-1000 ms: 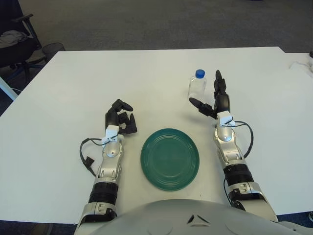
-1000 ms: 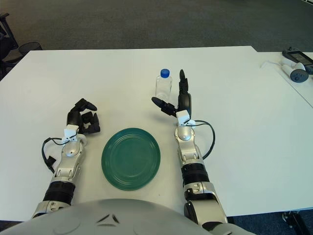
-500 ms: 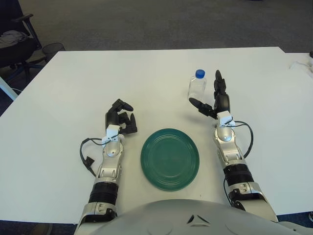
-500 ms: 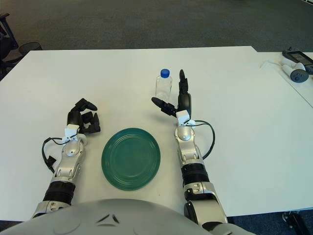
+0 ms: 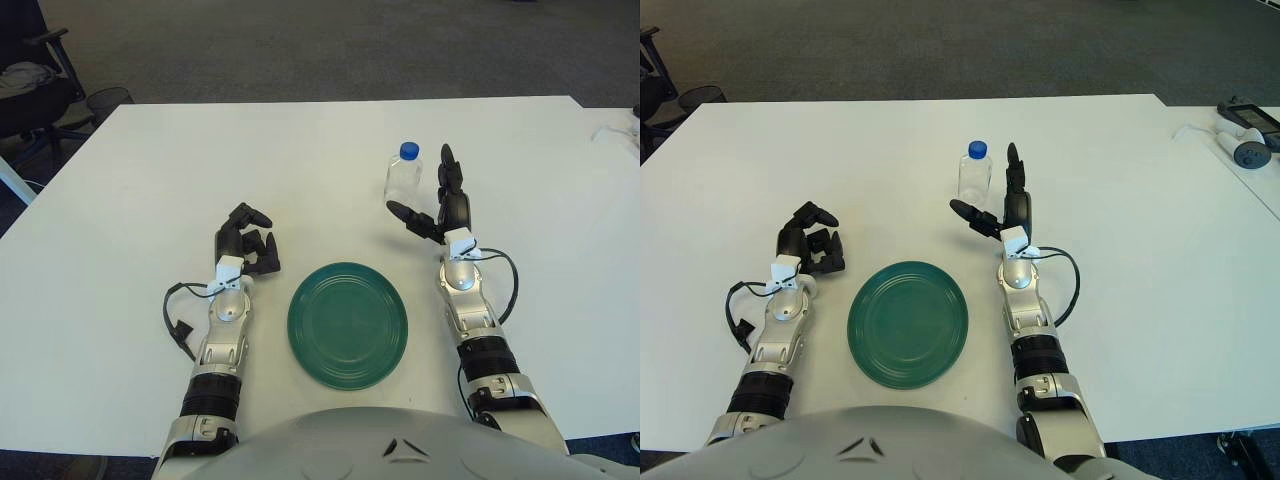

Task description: Put the bottle into the plate.

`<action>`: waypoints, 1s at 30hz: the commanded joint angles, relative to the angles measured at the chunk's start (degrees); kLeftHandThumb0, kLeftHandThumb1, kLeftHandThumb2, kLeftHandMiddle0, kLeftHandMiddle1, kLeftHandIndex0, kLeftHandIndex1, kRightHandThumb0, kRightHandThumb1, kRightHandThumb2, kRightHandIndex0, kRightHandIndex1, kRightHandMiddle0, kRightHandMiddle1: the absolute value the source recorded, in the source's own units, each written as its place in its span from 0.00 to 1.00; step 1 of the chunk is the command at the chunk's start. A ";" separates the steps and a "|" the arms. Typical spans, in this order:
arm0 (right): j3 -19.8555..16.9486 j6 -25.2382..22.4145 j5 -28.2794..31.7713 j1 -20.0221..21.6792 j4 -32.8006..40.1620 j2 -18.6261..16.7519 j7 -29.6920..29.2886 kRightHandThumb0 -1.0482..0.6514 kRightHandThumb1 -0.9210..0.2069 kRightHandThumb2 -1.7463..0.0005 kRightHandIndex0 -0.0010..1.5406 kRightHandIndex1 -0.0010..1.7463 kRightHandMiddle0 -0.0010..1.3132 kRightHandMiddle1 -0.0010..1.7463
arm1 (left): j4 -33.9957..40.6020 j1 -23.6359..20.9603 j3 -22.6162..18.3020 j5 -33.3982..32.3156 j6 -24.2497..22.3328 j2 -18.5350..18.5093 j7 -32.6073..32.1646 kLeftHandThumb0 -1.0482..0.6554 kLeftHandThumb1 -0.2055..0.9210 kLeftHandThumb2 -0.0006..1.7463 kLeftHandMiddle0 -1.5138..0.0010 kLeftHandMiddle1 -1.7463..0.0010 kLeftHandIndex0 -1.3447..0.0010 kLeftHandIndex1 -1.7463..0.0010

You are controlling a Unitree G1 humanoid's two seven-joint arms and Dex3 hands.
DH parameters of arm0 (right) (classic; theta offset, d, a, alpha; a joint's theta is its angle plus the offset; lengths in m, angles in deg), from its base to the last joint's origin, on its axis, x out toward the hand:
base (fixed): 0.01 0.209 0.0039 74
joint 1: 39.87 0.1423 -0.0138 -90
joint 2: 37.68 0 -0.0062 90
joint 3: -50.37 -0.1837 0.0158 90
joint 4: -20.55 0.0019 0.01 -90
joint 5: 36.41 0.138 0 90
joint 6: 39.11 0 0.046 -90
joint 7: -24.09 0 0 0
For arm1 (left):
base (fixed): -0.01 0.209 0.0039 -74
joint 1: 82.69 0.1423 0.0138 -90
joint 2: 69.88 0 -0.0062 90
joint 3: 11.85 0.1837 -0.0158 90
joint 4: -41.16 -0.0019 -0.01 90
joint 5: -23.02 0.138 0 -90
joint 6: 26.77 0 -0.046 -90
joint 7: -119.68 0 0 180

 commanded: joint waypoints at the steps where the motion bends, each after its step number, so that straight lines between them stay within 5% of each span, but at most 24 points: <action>1: -0.10 0.31 0.31 -0.10 1.01 0.13 0.02 0.02 0.16 0.90 0.00 0.00 0.00 0.00 | -1.44 1.80 0.04 0.57 -1.73 -0.32 0.01 0.28 0.26 0.92 0.13 0.00 0.40 0.00; 4: -5.16 -9.54 2.46 18.29 -25.86 1.51 -6.56 0.02 0.12 0.89 0.00 0.00 0.00 0.00 | -1.46 1.79 0.07 0.68 -1.66 -0.28 -0.11 0.28 0.25 0.92 0.13 0.00 0.40 0.00; 6: -6.37 -11.61 3.31 23.24 -33.37 2.31 -7.62 0.02 0.10 0.88 0.00 0.00 0.00 0.00 | -1.48 1.79 0.08 0.65 -1.62 -0.27 -0.07 0.28 0.25 0.92 0.13 0.00 0.40 0.00; 30: -6.22 -4.49 4.22 28.67 -43.29 3.33 -7.20 0.00 0.08 0.88 0.00 0.00 0.00 0.00 | -0.82 2.39 0.37 0.99 -1.78 0.08 -0.45 0.28 0.25 0.92 0.13 0.00 0.40 0.00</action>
